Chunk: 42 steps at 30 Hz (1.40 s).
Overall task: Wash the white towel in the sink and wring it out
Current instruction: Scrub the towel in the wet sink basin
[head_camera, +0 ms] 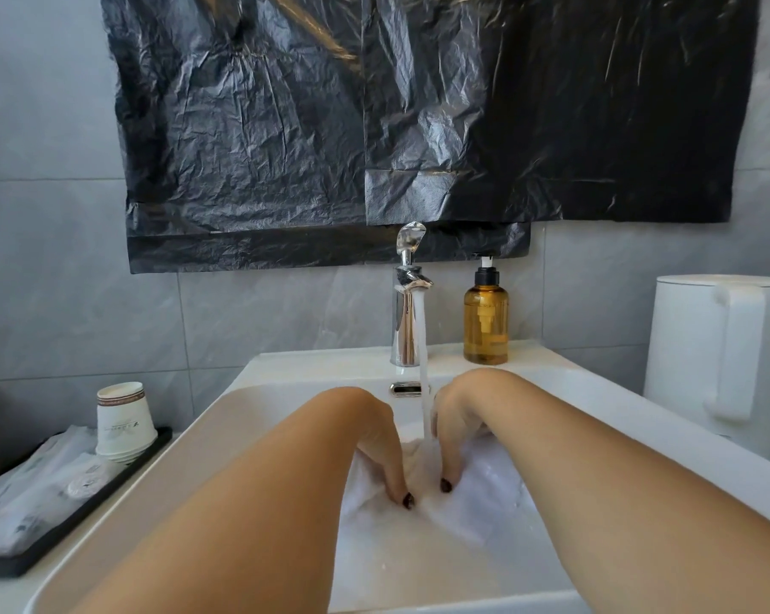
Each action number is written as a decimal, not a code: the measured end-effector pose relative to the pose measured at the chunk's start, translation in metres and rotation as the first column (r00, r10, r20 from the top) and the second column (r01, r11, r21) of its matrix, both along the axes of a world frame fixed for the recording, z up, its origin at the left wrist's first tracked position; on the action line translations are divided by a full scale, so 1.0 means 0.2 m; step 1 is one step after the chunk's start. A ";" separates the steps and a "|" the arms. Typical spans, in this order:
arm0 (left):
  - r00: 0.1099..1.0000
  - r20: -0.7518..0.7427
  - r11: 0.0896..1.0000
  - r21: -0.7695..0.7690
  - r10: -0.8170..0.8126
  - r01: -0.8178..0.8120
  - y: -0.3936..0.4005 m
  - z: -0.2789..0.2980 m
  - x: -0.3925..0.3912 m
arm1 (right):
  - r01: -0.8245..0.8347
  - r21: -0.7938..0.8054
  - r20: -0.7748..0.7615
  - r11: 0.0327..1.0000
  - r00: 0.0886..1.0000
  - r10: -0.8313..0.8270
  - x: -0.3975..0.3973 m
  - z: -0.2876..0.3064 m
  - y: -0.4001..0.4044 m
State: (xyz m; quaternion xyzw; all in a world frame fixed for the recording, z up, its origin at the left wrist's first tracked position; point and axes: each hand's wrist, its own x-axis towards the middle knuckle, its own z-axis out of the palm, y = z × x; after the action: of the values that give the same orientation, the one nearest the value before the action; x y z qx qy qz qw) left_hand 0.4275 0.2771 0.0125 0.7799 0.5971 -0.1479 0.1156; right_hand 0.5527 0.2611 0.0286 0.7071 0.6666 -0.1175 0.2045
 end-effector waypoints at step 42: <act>0.274 0.951 0.966 -0.196 0.146 0.166 -0.05 0.07 -0.09 | 0.303 0.183 -0.970 0.935 -0.100 0.222 0.01 0.08 0.02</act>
State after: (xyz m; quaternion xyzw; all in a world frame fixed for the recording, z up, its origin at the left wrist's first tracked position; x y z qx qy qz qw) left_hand 0.4099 0.2677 0.0264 0.6923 0.3765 0.2753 0.5506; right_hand 0.5540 0.2649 0.0455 0.4275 0.5817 -0.4880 -0.4906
